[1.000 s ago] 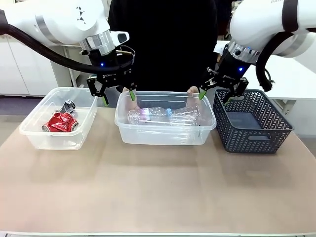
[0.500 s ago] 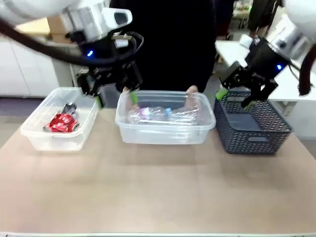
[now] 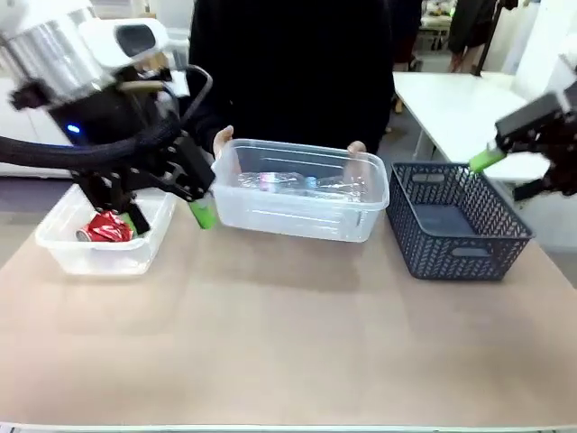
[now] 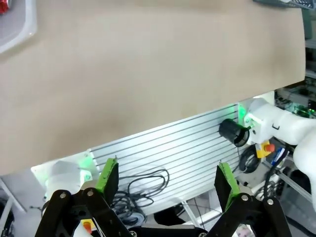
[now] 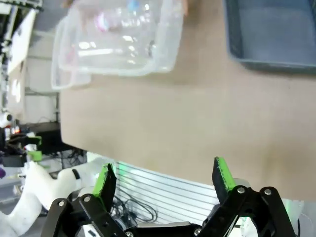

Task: Sort the waste into each basket.
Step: Release the Organizing box you were holding.

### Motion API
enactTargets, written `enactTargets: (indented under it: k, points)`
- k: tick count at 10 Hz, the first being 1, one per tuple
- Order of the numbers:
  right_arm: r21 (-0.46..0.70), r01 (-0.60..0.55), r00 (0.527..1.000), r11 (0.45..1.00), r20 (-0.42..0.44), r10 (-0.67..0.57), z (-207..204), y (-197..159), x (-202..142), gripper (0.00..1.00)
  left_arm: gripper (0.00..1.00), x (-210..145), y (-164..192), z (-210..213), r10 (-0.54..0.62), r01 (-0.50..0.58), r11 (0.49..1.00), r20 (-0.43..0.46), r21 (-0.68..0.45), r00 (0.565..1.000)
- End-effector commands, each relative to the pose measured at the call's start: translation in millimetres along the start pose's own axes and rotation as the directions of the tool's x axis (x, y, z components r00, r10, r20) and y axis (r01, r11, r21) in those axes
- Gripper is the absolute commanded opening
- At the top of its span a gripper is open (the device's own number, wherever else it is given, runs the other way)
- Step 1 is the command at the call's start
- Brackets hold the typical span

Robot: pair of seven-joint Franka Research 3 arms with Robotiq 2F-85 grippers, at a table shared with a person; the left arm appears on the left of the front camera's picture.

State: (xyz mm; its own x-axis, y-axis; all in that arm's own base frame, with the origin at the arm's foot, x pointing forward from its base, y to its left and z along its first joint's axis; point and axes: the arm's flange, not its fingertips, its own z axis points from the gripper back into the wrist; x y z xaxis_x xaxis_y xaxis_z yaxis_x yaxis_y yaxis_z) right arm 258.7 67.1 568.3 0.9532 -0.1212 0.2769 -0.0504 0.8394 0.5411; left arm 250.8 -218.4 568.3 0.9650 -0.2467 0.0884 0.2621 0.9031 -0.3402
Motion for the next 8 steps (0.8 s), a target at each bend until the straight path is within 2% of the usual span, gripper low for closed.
enactTargets:
  k: [1,2,3,4,5,6,7,8]
  points:
    - [0.007,-0.002,1.0,1.0,0.028,0.001,8.2,0.5,-0.8,1.0,1.0,7.4,-9.6,2.4,-0.013,0.013,1.0,-0.015,0.003,1.0]
    - [0.157,0.061,0.988,0.986,-0.152,-0.037,-8.2,6.5,16.1,1.0,1.0,0.0,0.0,0.0,0.0,0.0,1.0,0.0,0.0,1.0]
    - [0.367,0.137,0.974,0.92,-0.218,-0.058,8.7,1.9,20.2,1.0,1.0,-2.7,8.1,10.2,-0.041,0.043,0.98,0.015,-0.192,0.999]
    - [0.558,0.282,0.954,0.78,-0.249,-0.167,38.2,-9.5,23.9,1.0,1.0,-15.2,31.0,28.6,-0.049,0.068,0.904,0.057,-0.421,0.997]
    - [0.67,0.386,0.919,0.634,-0.22,-0.328,62.0,-24.8,27.1,1.0,1.0,-32.3,62.9,45.5,0.048,0.04,0.804,0.133,-0.594,0.99]
    - [0.745,0.417,0.884,0.52,-0.199,-0.423,80.7,-39.4,28.6,1.0,1.0,-52.9,94.8,57.9,0.188,0.023,0.704,0.217,-0.71,0.958]
    - [0.783,0.393,0.885,0.482,-0.179,-0.431,93.4,-50.5,26.1,1.0,1.0,-78.8,126.1,69.7,0.318,0.026,0.633,0.29,-0.774,0.903]
    - [0.747,0.406,0.885,0.527,-0.175,-0.432,96.7,-56.1,23.3,1.0,1.0,-101.7,148.7,76.7,0.401,0.028,0.589,0.323,-0.807,0.857]
